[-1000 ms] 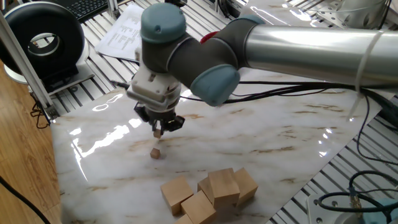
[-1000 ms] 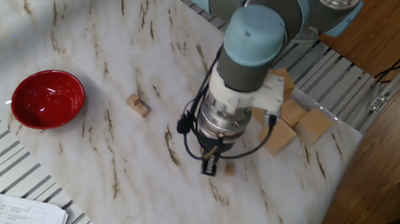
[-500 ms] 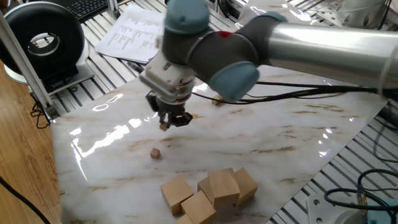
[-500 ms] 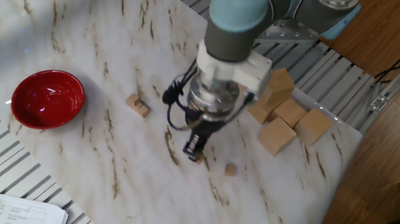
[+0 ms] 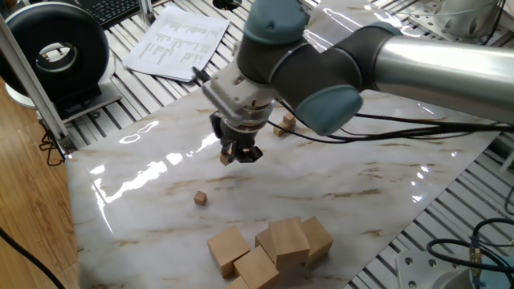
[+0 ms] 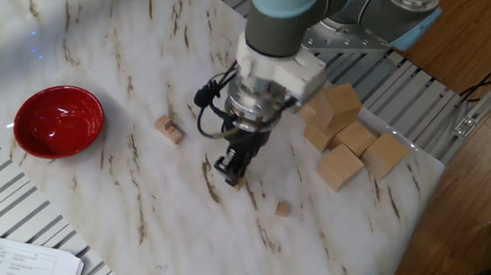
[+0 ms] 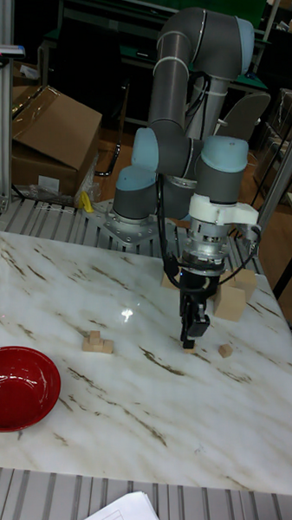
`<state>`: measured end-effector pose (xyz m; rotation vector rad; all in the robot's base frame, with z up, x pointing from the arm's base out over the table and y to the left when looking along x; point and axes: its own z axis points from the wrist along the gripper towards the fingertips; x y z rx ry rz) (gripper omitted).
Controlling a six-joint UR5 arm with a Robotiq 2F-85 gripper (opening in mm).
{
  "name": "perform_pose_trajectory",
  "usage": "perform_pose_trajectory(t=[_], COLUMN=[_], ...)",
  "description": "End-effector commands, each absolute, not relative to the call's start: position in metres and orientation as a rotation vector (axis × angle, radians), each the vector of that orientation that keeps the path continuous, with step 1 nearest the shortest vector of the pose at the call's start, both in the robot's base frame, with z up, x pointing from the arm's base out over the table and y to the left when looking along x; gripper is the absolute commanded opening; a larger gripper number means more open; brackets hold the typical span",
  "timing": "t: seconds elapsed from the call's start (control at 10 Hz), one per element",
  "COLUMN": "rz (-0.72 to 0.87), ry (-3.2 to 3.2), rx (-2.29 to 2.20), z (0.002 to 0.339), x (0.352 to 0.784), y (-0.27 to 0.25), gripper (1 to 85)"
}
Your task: Stack the blocks into a pyramid shape
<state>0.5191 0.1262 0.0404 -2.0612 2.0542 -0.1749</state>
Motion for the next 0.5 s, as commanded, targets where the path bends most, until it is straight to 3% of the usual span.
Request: perform_pose_trajectory(t=[0.0,0.4], rz=[-0.073,-0.079], ry=[2.296,2.429], rx=[-1.731,-1.558], z=[0.041,0.0404], x=[0.5141,0.5146], y=[0.1294,0.1224], gripper=[1.0,1.0])
